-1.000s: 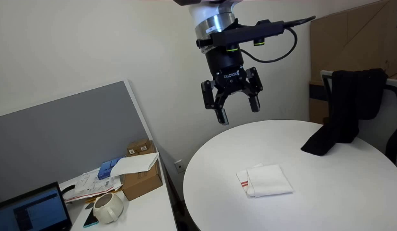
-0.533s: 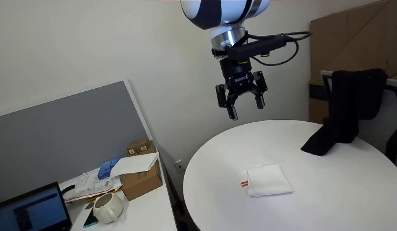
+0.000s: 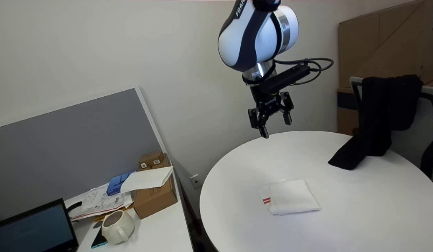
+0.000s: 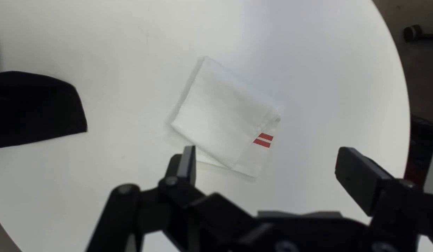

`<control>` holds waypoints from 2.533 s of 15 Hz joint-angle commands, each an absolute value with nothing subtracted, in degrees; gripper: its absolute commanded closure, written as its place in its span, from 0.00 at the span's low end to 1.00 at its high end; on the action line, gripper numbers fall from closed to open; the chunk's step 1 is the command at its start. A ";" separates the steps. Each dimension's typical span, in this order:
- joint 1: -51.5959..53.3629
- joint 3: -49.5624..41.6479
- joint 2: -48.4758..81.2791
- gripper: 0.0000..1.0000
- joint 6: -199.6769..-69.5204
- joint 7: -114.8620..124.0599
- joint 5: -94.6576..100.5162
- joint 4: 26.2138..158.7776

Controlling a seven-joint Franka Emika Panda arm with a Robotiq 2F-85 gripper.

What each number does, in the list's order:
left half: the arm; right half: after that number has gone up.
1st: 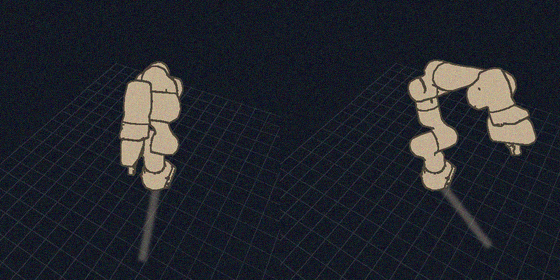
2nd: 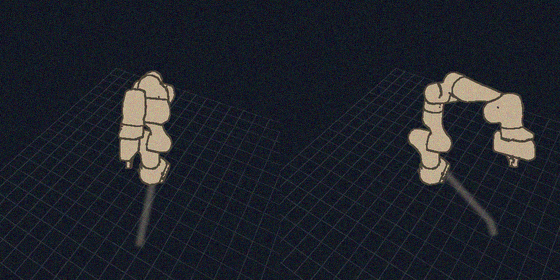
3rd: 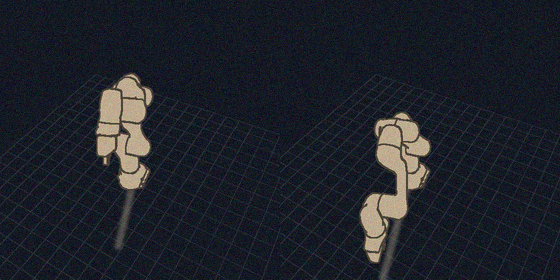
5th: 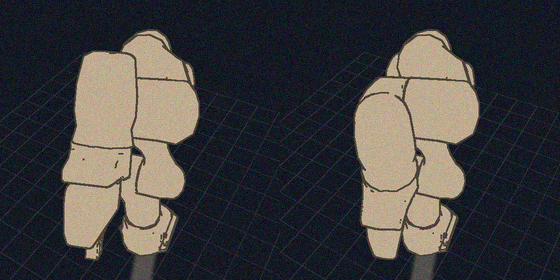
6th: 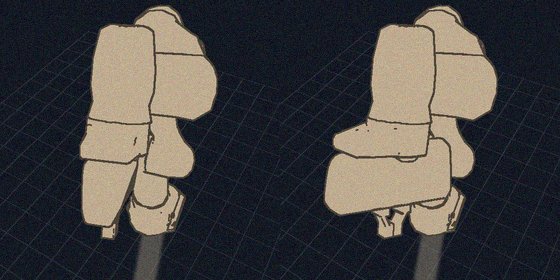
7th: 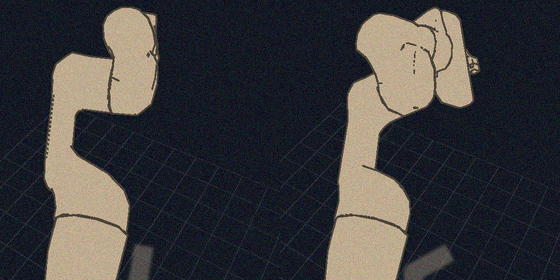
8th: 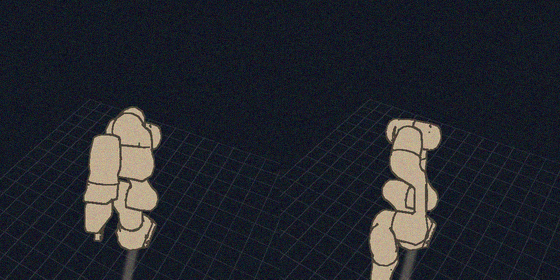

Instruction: Use the white towel to wipe the table

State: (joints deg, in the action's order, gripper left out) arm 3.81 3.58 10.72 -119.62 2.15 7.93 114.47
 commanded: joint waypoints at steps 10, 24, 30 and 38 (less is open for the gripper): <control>1.60 0.07 34.14 0.00 -131.86 -4.80 11.38 100.21; 3.63 1.26 44.79 0.00 -137.06 -5.94 11.49 97.85; 4.00 0.32 47.85 0.00 -142.81 -5.63 12.13 97.86; 2.96 -0.27 50.22 0.00 -144.18 -5.71 11.28 99.64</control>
State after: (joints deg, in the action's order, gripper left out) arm 3.33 -0.01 49.52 -142.73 -4.90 11.40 98.58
